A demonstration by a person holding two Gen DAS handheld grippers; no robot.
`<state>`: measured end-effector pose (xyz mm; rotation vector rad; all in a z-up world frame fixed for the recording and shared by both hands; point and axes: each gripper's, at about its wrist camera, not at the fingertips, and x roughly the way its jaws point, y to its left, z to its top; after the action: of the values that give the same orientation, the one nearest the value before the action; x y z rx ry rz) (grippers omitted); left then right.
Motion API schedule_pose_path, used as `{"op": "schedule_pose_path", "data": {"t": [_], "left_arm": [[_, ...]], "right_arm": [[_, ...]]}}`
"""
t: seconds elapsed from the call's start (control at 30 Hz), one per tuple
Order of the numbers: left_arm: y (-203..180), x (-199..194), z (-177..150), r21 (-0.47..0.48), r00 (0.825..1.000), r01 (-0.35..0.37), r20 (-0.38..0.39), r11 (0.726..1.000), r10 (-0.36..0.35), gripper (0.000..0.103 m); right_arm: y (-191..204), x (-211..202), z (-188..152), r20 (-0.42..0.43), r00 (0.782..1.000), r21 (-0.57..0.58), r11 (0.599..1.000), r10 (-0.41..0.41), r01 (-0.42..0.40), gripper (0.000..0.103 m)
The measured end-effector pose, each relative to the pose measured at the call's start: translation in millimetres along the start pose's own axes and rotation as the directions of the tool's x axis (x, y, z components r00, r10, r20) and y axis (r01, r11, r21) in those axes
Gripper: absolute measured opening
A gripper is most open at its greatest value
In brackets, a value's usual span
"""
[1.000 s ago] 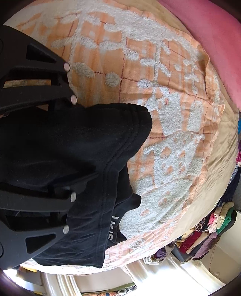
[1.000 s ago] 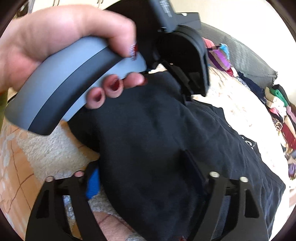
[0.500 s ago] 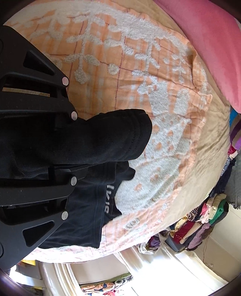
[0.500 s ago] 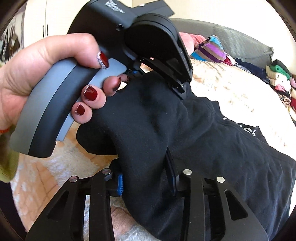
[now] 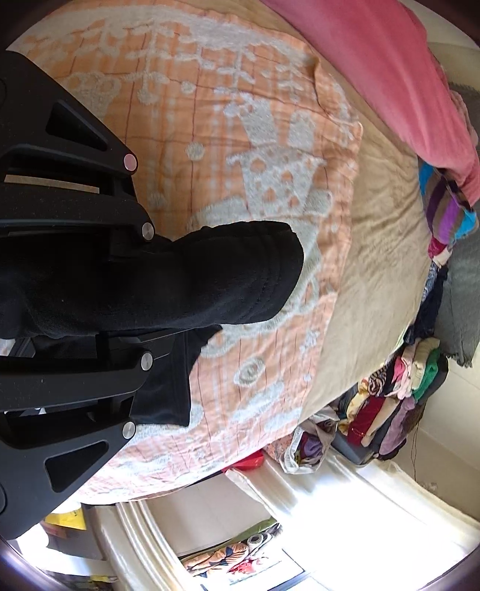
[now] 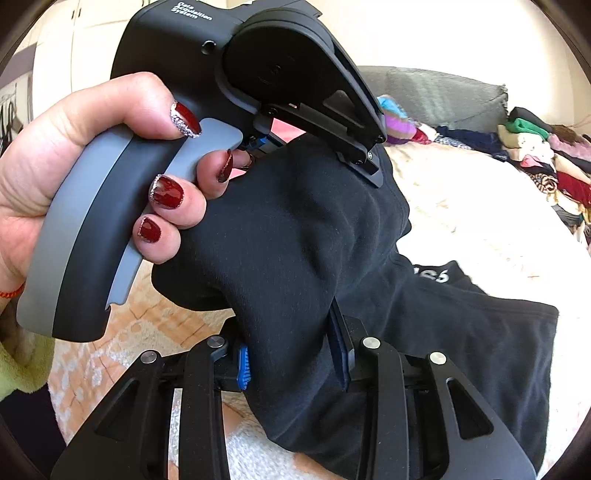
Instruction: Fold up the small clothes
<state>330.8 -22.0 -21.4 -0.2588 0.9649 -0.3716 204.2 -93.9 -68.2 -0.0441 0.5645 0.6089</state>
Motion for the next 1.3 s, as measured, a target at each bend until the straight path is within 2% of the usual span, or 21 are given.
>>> {"op": "schedule_pose_path", "data": {"t": [0.5, 0.7, 0.93, 1.03, 1.13, 1.2, 1.3], "left_arm": [[-72.5, -0.8, 5.3, 0.063, 1.000, 0.020, -0.001, 0.998, -0.020, 0.015], [-103.3, 24.5, 1.9, 0.088, 0.999, 0.006, -0.040, 0.996, -0.003, 0.016], [-129.0, 61.4, -10.5, 0.108, 0.994, -0.010, -0.103, 0.994, 0.021, 0.017], [-140.4, 75.9, -19.4, 0.139, 0.991, -0.027, -0.128, 0.990, 0.045, 0.018], [-145.8, 86.6, -25.6, 0.138, 0.987, -0.006, -0.157, 0.990, 0.028, 0.027], [-146.9, 89.0, -27.6, 0.121, 0.985, 0.021, -0.172, 0.992, 0.000, 0.045], [-147.1, 77.9, -26.8, 0.092, 0.987, 0.086, -0.147, 0.992, -0.072, 0.048]], "right_arm": [[-21.5, -49.7, 7.1, 0.041, 0.998, 0.083, 0.995, -0.056, 0.052, 0.032], [-44.6, -58.1, -1.2, 0.015, 0.997, 0.161, 0.984, -0.080, 0.077, 0.032], [-72.8, -65.2, -26.6, -0.031, 0.997, 0.300, 0.951, -0.077, 0.082, 0.032], [-78.7, -65.6, -40.2, -0.065, 0.994, 0.326, 0.940, -0.089, 0.105, 0.032], [-85.8, -68.3, -54.3, -0.097, 0.992, 0.390, 0.915, -0.076, 0.108, 0.032], [-93.7, -70.8, -61.7, -0.112, 0.991, 0.438, 0.891, -0.077, 0.118, 0.032], [-104.8, -79.3, -69.4, -0.122, 0.988, 0.484, 0.863, -0.096, 0.144, 0.034]]}}
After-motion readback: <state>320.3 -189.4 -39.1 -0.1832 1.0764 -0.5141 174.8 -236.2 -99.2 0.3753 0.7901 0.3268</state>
